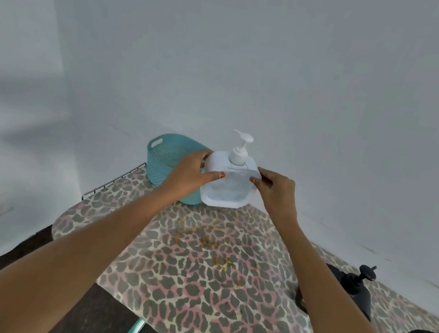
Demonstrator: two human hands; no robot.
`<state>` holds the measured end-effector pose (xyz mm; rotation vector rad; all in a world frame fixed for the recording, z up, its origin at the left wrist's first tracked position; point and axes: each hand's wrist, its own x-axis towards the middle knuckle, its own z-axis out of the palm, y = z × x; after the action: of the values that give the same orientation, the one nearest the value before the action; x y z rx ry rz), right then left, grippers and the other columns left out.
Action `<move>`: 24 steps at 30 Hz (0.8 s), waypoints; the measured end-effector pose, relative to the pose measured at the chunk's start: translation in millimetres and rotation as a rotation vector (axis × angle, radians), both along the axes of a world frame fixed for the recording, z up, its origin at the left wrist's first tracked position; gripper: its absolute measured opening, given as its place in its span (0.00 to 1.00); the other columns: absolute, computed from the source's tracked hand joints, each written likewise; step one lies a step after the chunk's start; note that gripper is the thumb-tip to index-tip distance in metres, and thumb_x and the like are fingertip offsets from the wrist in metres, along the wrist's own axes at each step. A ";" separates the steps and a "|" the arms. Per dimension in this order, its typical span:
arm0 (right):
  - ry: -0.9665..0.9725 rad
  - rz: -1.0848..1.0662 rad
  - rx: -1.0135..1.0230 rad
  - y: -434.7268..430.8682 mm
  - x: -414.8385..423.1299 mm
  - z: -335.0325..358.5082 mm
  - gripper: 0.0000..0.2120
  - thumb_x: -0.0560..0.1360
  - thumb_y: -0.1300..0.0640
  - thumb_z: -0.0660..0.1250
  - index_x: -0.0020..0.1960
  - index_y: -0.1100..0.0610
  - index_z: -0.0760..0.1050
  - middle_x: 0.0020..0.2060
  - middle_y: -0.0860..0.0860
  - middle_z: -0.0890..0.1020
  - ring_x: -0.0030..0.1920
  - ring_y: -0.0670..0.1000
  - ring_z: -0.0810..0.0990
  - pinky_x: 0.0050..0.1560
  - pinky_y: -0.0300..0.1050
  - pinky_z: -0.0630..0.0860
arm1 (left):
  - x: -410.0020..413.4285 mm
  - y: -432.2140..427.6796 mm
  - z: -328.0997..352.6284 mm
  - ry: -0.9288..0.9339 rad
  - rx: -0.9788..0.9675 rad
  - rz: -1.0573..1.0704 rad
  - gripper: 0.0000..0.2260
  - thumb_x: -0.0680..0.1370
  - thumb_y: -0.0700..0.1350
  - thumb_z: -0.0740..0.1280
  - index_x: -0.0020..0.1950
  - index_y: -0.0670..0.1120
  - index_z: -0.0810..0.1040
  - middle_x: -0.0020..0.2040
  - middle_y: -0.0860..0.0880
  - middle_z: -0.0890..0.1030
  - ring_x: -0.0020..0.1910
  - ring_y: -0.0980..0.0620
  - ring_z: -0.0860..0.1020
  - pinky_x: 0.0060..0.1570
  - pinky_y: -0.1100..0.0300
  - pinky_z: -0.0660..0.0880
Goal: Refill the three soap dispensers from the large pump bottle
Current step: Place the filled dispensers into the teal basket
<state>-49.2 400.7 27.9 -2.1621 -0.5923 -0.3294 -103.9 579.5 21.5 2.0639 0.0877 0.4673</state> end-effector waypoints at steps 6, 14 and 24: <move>-0.010 -0.041 -0.111 49.9 31.3 19.6 0.12 0.76 0.58 0.65 0.58 0.60 0.78 0.49 0.56 0.83 0.47 0.56 0.80 0.48 0.48 0.75 | 8.6 37.0 21.3 -0.060 0.001 0.141 0.20 0.69 0.43 0.73 0.58 0.41 0.74 0.57 0.44 0.77 0.50 0.51 0.74 0.49 0.59 0.71; 0.065 0.077 -0.024 128.3 66.2 6.1 0.08 0.75 0.67 0.60 0.52 0.67 0.74 0.48 0.61 0.79 0.41 0.56 0.77 0.41 0.47 0.73 | 26.5 78.5 10.9 -0.052 0.145 0.335 0.27 0.68 0.43 0.74 0.64 0.40 0.71 0.61 0.40 0.74 0.59 0.44 0.73 0.56 0.57 0.69; 0.177 0.109 0.035 180.5 90.9 -41.1 0.09 0.76 0.68 0.57 0.56 0.65 0.69 0.52 0.62 0.75 0.45 0.55 0.72 0.46 0.48 0.69 | 44.9 99.7 -28.0 0.103 0.328 0.500 0.26 0.67 0.48 0.75 0.59 0.41 0.69 0.57 0.43 0.72 0.56 0.45 0.72 0.48 0.52 0.71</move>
<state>41.7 581.2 -13.2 -2.0891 -0.5958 -0.0873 -59.0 679.2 -6.5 2.3877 0.6356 0.7151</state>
